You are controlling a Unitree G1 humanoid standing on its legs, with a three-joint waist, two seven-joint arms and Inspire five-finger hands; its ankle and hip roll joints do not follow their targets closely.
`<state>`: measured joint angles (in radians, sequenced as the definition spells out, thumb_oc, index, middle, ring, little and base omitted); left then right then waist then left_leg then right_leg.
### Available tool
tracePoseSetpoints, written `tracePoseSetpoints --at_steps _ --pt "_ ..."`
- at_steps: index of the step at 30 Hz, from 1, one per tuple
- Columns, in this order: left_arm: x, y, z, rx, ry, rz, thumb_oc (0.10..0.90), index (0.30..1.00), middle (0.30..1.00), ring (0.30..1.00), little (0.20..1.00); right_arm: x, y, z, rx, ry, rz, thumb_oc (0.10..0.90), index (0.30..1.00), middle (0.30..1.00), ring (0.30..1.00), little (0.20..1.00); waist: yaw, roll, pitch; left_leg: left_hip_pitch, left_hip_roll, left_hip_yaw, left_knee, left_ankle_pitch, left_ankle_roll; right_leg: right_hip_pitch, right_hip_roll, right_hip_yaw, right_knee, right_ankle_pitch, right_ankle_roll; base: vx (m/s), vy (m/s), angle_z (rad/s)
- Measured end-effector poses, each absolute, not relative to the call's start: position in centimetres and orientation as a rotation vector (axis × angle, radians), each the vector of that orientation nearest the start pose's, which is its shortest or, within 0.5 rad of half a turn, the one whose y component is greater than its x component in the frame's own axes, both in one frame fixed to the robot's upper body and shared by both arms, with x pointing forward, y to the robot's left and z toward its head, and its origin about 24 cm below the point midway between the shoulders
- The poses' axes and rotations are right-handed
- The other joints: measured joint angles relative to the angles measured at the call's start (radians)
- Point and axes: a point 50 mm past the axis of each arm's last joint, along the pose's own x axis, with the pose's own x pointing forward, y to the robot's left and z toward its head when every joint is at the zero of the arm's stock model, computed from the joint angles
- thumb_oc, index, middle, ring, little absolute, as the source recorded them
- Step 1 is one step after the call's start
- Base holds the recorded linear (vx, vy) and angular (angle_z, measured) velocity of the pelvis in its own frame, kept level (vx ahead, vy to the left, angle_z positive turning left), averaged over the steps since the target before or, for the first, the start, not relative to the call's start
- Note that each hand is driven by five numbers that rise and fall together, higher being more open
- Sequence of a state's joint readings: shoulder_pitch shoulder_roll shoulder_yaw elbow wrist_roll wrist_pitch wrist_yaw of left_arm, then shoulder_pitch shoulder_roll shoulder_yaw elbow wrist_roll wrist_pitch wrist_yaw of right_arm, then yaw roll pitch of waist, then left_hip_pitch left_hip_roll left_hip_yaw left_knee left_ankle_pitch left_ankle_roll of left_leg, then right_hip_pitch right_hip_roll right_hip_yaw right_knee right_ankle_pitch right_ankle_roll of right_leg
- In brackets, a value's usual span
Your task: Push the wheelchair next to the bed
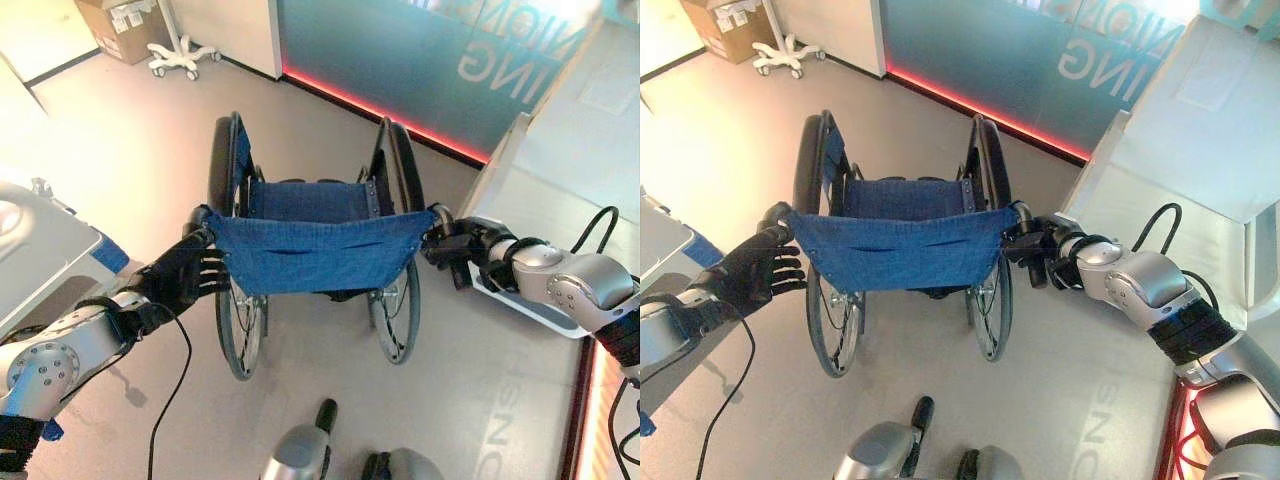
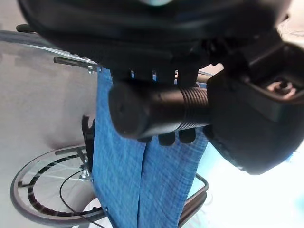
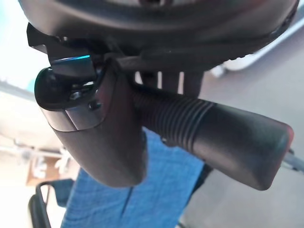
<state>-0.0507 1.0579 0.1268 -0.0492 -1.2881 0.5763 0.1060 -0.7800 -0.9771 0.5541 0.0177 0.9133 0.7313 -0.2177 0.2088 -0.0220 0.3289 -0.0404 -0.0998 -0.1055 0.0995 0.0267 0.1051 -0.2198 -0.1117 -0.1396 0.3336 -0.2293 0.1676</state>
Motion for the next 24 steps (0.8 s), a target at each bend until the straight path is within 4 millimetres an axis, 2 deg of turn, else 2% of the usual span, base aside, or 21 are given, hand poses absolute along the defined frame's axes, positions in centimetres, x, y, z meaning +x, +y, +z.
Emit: tracePoseSetpoints --at_steps 1,2,3,5,8,9,10,11,12,13,14,15,16,17,18,19,20,21,22,23,24 --pt "25.1 30.8 13.9 -0.195 0.401 0.020 0.400 0.300 0.300 0.300 0.300 33.1 -20.6 17.4 -0.421 0.374 0.145 0.400 0.300 0.300 0.300 0.300 -0.013 0.003 0.002 0.007 -0.006 -0.021 0.003 -0.007 0.001 -0.009 -0.007 0.001 -0.048 0.032 0.005 0.46 -0.284 1.01" --pt "25.1 30.8 13.8 -0.200 0.401 0.010 0.400 0.300 0.300 0.300 0.300 32.8 -20.9 17.6 -0.430 0.379 0.144 0.400 0.300 0.300 0.300 0.300 -0.032 0.003 0.003 0.026 -0.019 -0.048 0.002 -0.025 0.003 -0.024 -0.033 0.003 -0.152 0.116 0.021 0.47 -0.269 0.70" --pt "25.1 30.8 13.7 -0.204 0.404 0.006 0.400 0.300 0.300 0.300 0.300 32.7 -21.0 17.7 -0.424 0.388 0.146 0.400 0.300 0.300 0.300 0.300 -0.037 0.001 0.006 0.040 -0.024 -0.053 0.003 -0.036 0.005 -0.024 -0.045 0.004 -0.201 0.158 0.024 0.61 -0.353 0.62" --pt "24.7 30.8 12.6 -0.234 0.423 0.006 0.400 0.300 0.300 0.300 0.300 32.3 -21.1 17.6 -0.415 0.420 0.159 0.400 0.300 0.300 0.300 0.300 -0.035 -0.004 0.011 0.086 -0.047 -0.089 0.074 -0.133 0.002 -0.012 -0.085 0.015 -0.331 0.274 0.015 0.58 -0.361 0.41" --pt "24.2 31.1 12.0 -0.225 0.434 0.014 0.400 0.300 0.300 0.300 0.300 32.1 -21.0 17.3 -0.394 0.449 0.179 0.400 0.300 0.300 0.300 0.300 -0.029 -0.016 0.011 0.159 -0.038 -0.128 0.090 -0.187 -0.009 0.036 -0.083 -0.011 -0.333 0.285 0.003 0.42 -0.237 0.51" --pt "24.1 31.2 12.0 -0.226 0.434 0.016 0.400 0.300 0.300 0.300 0.300 32.0 -21.0 17.2 -0.393 0.457 0.184 0.400 0.300 0.300 0.300 0.300 -0.027 -0.026 0.006 0.203 -0.022 -0.153 0.059 -0.205 -0.031 0.071 -0.067 -0.028 -0.303 0.283 -0.001 0.39 -0.234 0.83" --pt "24.0 31.1 12.1 -0.218 0.427 0.019 0.400 0.300 0.300 0.300 0.300 32.1 -20.9 17.2 -0.397 0.457 0.189 0.400 0.300 0.300 0.300 0.300 -0.031 -0.032 0.000 0.220 -0.004 -0.162 0.056 -0.221 -0.057 0.096 -0.041 -0.029 -0.292 0.339 -0.054 0.31 -0.200 0.88" --pt "24.0 31.1 12.2 -0.222 0.417 0.025 0.400 0.300 0.300 0.300 0.300 32.3 -20.8 17.5 -0.398 0.451 0.192 0.400 0.300 0.300 0.300 0.300 -0.028 -0.033 -0.001 0.214 0.007 -0.157 0.084 -0.238 -0.087 0.097 -0.032 -0.042 -0.264 0.349 -0.074 0.39 -0.325 0.73" --pt "24.0 31.0 12.1 -0.234 0.407 0.032 0.400 0.300 0.300 0.300 0.300 32.7 -20.8 17.6 -0.398 0.450 0.193 0.400 0.300 0.300 0.300 0.300 -0.022 -0.035 -0.001 0.166 0.012 -0.127 0.208 -0.261 -0.123 0.092 -0.015 -0.054 -0.223 0.325 -0.113 0.28 -0.270 0.31" --pt "24.0 30.9 12.2 -0.229 0.404 0.034 0.400 0.300 0.300 0.300 0.300 33.1 -20.7 17.9 -0.406 0.442 0.200 0.400 0.300 0.300 0.300 0.300 0.007 -0.035 -0.001 0.110 0.023 -0.093 0.341 -0.259 -0.139 0.088 0.007 -0.081 -0.185 0.285 -0.155 0.36 -0.357 0.13" --pt "24.0 30.8 12.3 -0.226 0.402 0.039 0.400 0.300 0.300 0.300 0.300 33.4 -20.8 18.2 -0.401 0.437 0.203 0.400 0.300 0.300 0.300 0.300 0.031 -0.033 -0.001 0.014 0.032 -0.051 0.531 -0.226 -0.187 0.096 0.016 -0.086 -0.173 0.260 -0.174 0.25 -0.234 -0.01" --pt "23.9 30.9 12.2 -0.227 0.405 0.043 0.400 0.300 0.300 0.300 0.300 33.6 -20.8 18.1 -0.395 0.432 0.206 0.400 0.300 0.300 0.300 0.300 0.044 -0.034 -0.001 -0.013 0.033 -0.048 0.600 -0.187 -0.227 0.103 0.031 -0.094 -0.166 0.246 -0.185 0.29 -0.251 -0.05" --pt "23.7 30.9 11.8 -0.233 0.418 0.057 0.400 0.300 0.300 0.300 0.300 34.1 -20.4 18.1 -0.401 0.434 0.218 0.400 0.300 0.300 0.300 0.300 0.063 -0.035 0.000 -0.063 0.025 -0.050 0.702 -0.085 -0.277 0.116 0.035 -0.094 -0.148 0.228 -0.213 0.21 -0.154 -0.04" --pt "23.6 31.0 11.5 -0.235 0.428 0.064 0.400 0.300 0.300 0.300 0.300 34.3 -20.1 17.9 -0.410 0.436 0.222 0.400 0.300 0.300 0.300 0.300 0.069 -0.037 0.002 -0.107 0.017 -0.051 0.758 -0.027 -0.284 0.133 0.030 -0.088 -0.154 0.220 -0.224 0.27 -0.176 0.22" --pt "23.5 30.9 11.3 -0.234 0.435 0.062 0.400 0.300 0.300 0.300 0.300 34.4 -20.1 17.8 -0.432 0.432 0.219 0.400 0.300 0.300 0.300 0.300 0.077 -0.040 0.003 -0.180 -0.009 -0.044 0.842 -0.021 -0.234 0.179 0.036 -0.052 -0.193 0.194 -0.227 0.26 -0.132 0.41" --pt "23.4 30.8 11.4 -0.230 0.433 0.058 0.400 0.300 0.300 0.300 0.300 34.4 -20.1 17.8 -0.434 0.432 0.217 0.400 0.300 0.300 0.300 0.300 0.082 -0.047 0.007 -0.207 -0.018 -0.033 0.840 -0.040 -0.204 0.197 0.043 -0.021 -0.213 0.186 -0.228 0.34 -0.155 0.65" --pt "23.5 30.4 11.8 -0.222 0.419 0.041 0.400 0.300 0.300 0.300 0.300 34.4 -20.3 17.9 -0.453 0.427 0.205 0.400 0.300 0.300 0.300 0.300 0.092 -0.079 0.025 -0.246 -0.052 -0.008 0.767 -0.070 -0.157 0.239 0.042 0.047 -0.250 0.172 -0.213 0.52 -0.141 0.51" --pt "23.5 30.0 12.1 -0.215 0.406 0.019 0.400 0.300 0.300 0.300 0.300 34.4 -20.6 17.9 -0.465 0.432 0.196 0.400 0.300 0.300 0.300 0.300 0.104 -0.098 0.036 -0.241 -0.067 0.008 0.618 -0.067 -0.151 0.269 0.040 0.089 -0.269 0.162 -0.198 0.53 -0.108 0.46" --pt "23.5 29.9 12.2 -0.216 0.406 0.011 0.400 0.300 0.300 0.300 0.300 34.4 -20.6 17.8 -0.466 0.437 0.193 0.400 0.300 0.300 0.300 0.300 0.116 -0.100 0.037 -0.241 -0.064 0.011 0.517 -0.072 -0.157 0.288 0.046 0.109 -0.278 0.147 -0.174 0.54 -0.089 0.15" --pt "23.3 29.8 12.1 -0.218 0.407 -0.003 0.400 0.300 0.300 0.300 0.300 34.5 -20.9 17.7 -0.462 0.445 0.191 0.400 0.300 0.300 0.300 0.300 0.132 -0.094 0.038 -0.196 -0.032 0.026 0.294 -0.057 -0.168 0.313 0.057 0.117 -0.279 0.127 -0.177 0.47 -0.079 -0.12" --pt "23.2 29.5 12.1 -0.216 0.408 -0.021 0.400 0.300 0.300 0.300 0.300 34.5 -21.1 17.9 -0.468 0.442 0.190 0.400 0.300 0.300 0.300 0.300 0.152 -0.068 0.041 -0.160 0.008 0.024 0.130 -0.021 -0.225 0.339 0.081 0.142 -0.272 0.104 -0.172 0.46 -0.084 -0.19"
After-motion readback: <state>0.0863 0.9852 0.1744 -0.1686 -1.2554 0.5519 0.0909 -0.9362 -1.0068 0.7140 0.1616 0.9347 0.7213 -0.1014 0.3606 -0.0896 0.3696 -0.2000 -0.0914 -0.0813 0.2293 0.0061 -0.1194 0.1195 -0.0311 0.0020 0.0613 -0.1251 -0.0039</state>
